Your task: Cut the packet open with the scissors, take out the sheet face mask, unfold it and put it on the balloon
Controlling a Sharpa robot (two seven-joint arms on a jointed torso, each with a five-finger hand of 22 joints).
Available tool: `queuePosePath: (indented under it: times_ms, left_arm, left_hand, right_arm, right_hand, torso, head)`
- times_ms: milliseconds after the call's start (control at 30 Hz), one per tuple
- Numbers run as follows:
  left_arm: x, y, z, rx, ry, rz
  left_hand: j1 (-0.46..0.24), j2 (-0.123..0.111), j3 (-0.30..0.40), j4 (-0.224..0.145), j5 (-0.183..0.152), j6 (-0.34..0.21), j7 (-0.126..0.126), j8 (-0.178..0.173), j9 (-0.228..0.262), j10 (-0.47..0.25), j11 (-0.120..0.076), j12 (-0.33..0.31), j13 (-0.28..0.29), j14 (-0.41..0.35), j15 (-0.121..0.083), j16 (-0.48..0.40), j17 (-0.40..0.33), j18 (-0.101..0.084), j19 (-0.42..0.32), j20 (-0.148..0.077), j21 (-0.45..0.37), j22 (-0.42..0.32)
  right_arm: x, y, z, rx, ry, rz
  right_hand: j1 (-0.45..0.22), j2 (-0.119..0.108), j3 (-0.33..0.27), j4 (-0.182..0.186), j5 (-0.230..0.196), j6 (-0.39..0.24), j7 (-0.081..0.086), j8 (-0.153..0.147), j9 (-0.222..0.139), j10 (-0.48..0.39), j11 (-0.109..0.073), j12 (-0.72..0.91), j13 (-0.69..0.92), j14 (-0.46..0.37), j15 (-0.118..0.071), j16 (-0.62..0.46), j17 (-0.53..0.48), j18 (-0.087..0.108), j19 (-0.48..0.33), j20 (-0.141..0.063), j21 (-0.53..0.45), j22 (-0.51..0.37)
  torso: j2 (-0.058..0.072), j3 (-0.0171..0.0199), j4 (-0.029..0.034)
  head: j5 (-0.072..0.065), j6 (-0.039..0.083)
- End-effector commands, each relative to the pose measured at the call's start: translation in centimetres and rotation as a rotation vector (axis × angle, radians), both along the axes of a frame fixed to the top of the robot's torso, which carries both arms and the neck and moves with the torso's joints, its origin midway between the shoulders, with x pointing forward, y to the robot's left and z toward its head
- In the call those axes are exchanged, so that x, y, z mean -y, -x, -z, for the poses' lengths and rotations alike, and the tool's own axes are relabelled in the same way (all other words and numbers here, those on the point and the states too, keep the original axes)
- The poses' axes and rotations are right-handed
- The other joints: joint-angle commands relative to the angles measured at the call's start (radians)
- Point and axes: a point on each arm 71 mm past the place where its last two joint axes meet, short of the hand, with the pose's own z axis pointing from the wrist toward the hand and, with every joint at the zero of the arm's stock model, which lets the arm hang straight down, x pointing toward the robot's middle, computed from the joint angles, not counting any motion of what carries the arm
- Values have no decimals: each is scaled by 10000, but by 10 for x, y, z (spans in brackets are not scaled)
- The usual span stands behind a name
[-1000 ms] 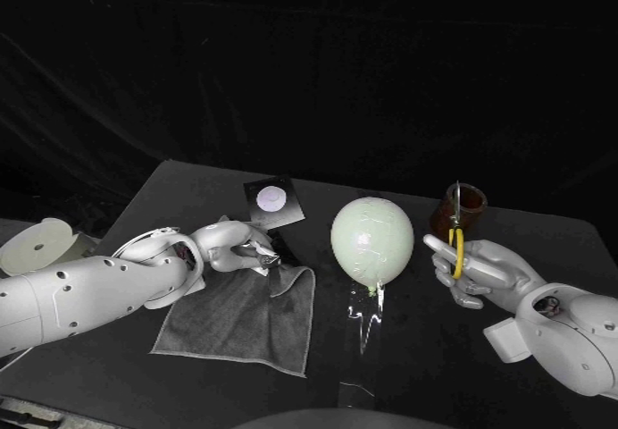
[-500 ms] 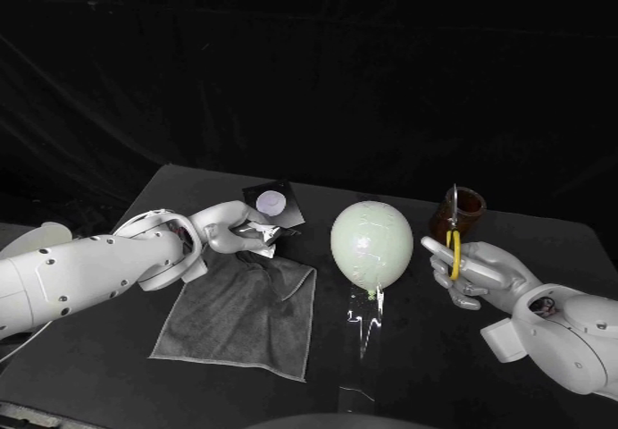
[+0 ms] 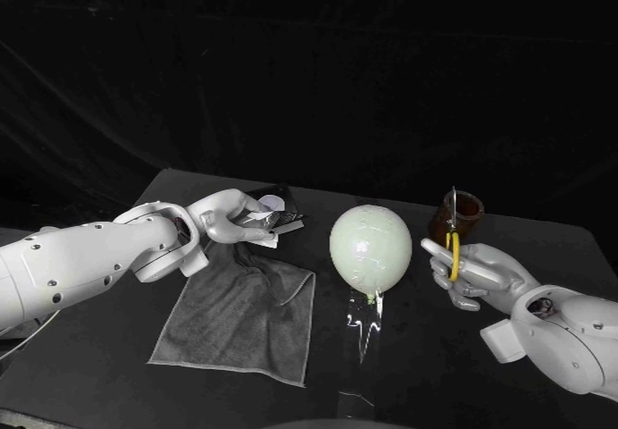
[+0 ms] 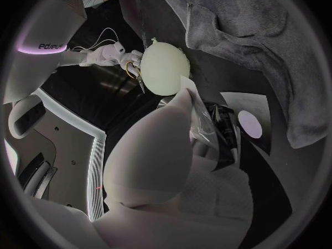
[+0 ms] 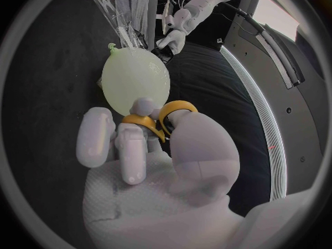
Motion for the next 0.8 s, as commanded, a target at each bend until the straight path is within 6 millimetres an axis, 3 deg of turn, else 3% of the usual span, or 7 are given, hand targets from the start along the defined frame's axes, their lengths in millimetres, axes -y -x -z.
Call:
queuePosePath:
  times_ms: [33, 167, 233, 333, 400, 500, 800]
  left_arm:
    - [8, -1, -5, -72, 830, 210]
    - [16, -2, -10, 378, 1200, 266]
    - [20, -4, -12, 497, 1547, 195]
    - [27, -5, -13, 329, 2323, 9]
    - [31, -5, -14, 94, 2798, -80]
    - [38, -5, -14, -514, 3825, -258]
    - [59, -5, -14, -2507, 6838, -668]
  left_hand:
    - [71, -86, 152, -19, -29, 1, 118, -26, -13, 38, 73, -19, 6, 13, 39, -46, 9, -117, 0, 23, -22, -3]
    - [199, -61, 345, -37, -28, 103, 125, 9, -7, 399, 140, 34, 38, 329, 94, 39, 76, -188, 239, 33, 96, 42]
    - [334, -72, 568, -74, -37, 314, 109, 105, 25, 1208, 261, 170, 103, 1099, 201, 283, 238, -361, 1022, 48, 469, 192]
    - [400, -109, 904, -57, -20, 545, 196, 209, 60, 2018, 161, 223, 123, 2111, 79, 587, 440, -664, 2705, 43, 1245, 491]
    - [354, -160, 1050, -29, -21, 593, 200, 233, 69, 2376, 107, 222, 125, 2725, 9, 771, 559, -728, 3694, 30, 1691, 654]
    - [262, -192, 1218, -10, -20, 668, 208, 280, 89, 2581, 47, 200, 122, 3563, -85, 1020, 717, -663, 4138, -7, 1875, 701]
    - [36, -228, 1681, -39, -15, 1123, 70, 601, 253, 3632, -230, 313, 109, 4812, -445, 1512, 915, 42, 5503, -157, 2593, 956]
  right_arm:
    - [-4, -2, -5, 303, -50, -279]
    - [-7, -9, -11, 470, -32, -320]
    - [-8, -12, -14, 596, -27, -313]
    - [-11, -18, -20, 869, -54, -298]
    - [-12, -21, -23, 1031, -73, -285]
    - [-14, -27, -29, 1386, -95, -209]
    - [-19, -44, -41, 2342, -87, 139]
  right_hand:
    - [93, 722, 40, -6, 26, 3824, -1377, 4131, 1876, 2779, -1446, 8782, 3832, 989, -112, 25, 2484, 148, -15, 24, -35, 886]
    - [184, 718, 46, -34, 22, 3392, -1363, 3557, 1667, 2779, -1436, 8782, 3832, 989, -105, 25, 2484, 152, -25, 29, -58, 882]
    - [326, 699, 51, -92, 18, 2777, -1337, 2656, 1344, 2779, -1412, 8782, 3832, 985, -91, 17, 2467, 155, -39, 41, -89, 878]
    - [746, 607, 110, -349, -3, 528, -1162, -1426, -337, 2779, -1275, 8782, 3832, 990, 6, 27, 2488, 146, -26, 106, -93, 911]
    - [960, 524, 157, -496, -9, -11, -1019, -2791, -1004, 2779, -1191, 8782, 3832, 992, 78, 32, 2498, 141, -18, 155, -94, 925]
    - [1375, 267, 332, -799, -10, -256, -739, -4168, -1891, 2779, -927, 8782, 3832, 1000, 251, 52, 2537, 119, 20, 290, -57, 972]
    - [2793, -714, 1828, -2572, 3, -1078, 77, -6580, -3681, 2779, -238, 8782, 3832, 1019, 754, 94, 2627, 4, 286, 673, 378, 1246]
  torso:
    - [-14, -9, 13]
    - [-14, -13, 7]
    - [-5, -12, 5]
    - [5, 1, 6]
    - [11, 6, -4]
    - [14, 4, -11]
    - [7, 9, -14]
  head:
    - [-40, 61]
    - [-67, 111]
    - [-131, 209]
    - [-196, 283]
    - [-231, 324]
    - [-299, 403]
    - [-518, 642]
